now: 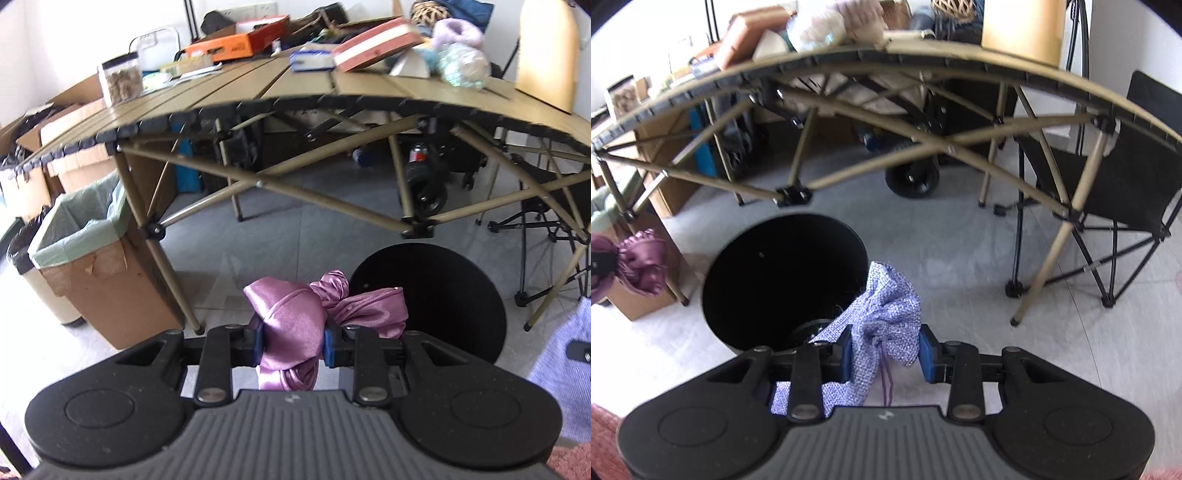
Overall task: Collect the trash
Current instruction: 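Carry the bow and pouch off the table down over the black bin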
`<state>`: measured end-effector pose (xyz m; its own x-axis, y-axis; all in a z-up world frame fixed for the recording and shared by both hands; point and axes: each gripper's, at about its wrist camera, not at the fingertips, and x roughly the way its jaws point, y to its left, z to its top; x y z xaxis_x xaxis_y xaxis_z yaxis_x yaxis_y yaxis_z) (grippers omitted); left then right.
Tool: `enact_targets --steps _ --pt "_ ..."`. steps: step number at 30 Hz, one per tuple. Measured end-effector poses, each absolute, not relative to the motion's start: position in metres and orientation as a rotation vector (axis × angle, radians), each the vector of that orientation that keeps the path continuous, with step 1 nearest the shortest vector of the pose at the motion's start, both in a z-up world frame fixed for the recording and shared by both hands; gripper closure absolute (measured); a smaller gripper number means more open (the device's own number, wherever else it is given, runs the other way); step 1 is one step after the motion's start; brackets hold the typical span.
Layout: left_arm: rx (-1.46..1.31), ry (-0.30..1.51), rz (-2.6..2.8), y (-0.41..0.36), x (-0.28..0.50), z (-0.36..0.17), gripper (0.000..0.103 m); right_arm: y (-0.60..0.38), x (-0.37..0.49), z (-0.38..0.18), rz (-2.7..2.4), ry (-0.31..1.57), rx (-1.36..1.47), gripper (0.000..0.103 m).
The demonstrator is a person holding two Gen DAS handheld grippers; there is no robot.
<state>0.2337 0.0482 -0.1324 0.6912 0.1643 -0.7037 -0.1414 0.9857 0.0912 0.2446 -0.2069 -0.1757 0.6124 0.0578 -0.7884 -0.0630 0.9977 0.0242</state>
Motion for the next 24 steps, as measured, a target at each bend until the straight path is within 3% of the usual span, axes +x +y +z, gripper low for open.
enact_targets --steps 9,24 --pt "0.002 0.835 0.21 0.06 0.25 -0.144 0.074 -0.209 0.254 -0.19 0.048 0.975 -0.009 0.07" --pt "-0.022 0.891 0.246 0.077 0.266 -0.159 0.074 -0.169 0.295 -0.159 0.126 0.892 -0.075 0.07"
